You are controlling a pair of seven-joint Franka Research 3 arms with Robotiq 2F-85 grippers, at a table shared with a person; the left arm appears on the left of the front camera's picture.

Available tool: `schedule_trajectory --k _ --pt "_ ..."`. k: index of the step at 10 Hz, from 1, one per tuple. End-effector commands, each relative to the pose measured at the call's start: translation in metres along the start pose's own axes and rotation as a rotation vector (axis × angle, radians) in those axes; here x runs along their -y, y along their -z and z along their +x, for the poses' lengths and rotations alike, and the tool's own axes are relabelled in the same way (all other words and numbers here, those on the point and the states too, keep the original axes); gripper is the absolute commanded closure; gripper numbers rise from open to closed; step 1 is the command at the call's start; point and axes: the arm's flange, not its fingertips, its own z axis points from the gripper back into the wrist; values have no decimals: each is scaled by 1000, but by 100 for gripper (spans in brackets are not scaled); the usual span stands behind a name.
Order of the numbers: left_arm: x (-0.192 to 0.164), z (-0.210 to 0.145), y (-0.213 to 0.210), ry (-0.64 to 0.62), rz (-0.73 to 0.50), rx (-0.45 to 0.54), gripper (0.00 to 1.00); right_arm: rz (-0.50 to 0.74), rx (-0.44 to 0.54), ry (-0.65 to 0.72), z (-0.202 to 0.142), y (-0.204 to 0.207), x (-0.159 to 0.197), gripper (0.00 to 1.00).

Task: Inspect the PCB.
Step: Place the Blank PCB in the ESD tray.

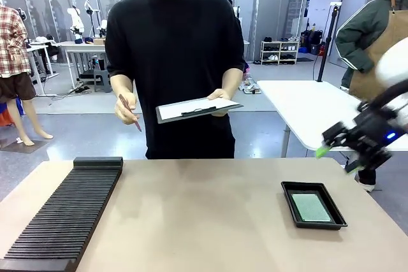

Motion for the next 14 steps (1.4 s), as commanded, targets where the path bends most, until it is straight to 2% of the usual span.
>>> schedule_trajectory --k 1,2,5,8,9,14 --pt "1 -1 1 -7 12 -11 0 122 -4 50 -8 -68 8 0" --pt "1 -1 1 -7 12 -11 0 190 -40 51 -21 -101 16 0" --pt "1 -1 1 -7 12 -11 0 232 12 54 -57 -154 30 0" --pt "1 -1 1 -7 12 -11 0 274 99 68 -75 -164 31 0" --pt "1 -1 1 -7 12 -11 0 238 31 69 -65 -172 34 0" --pt "1 -1 1 -7 12 -11 0 238 31 69 -65 -172 34 0"
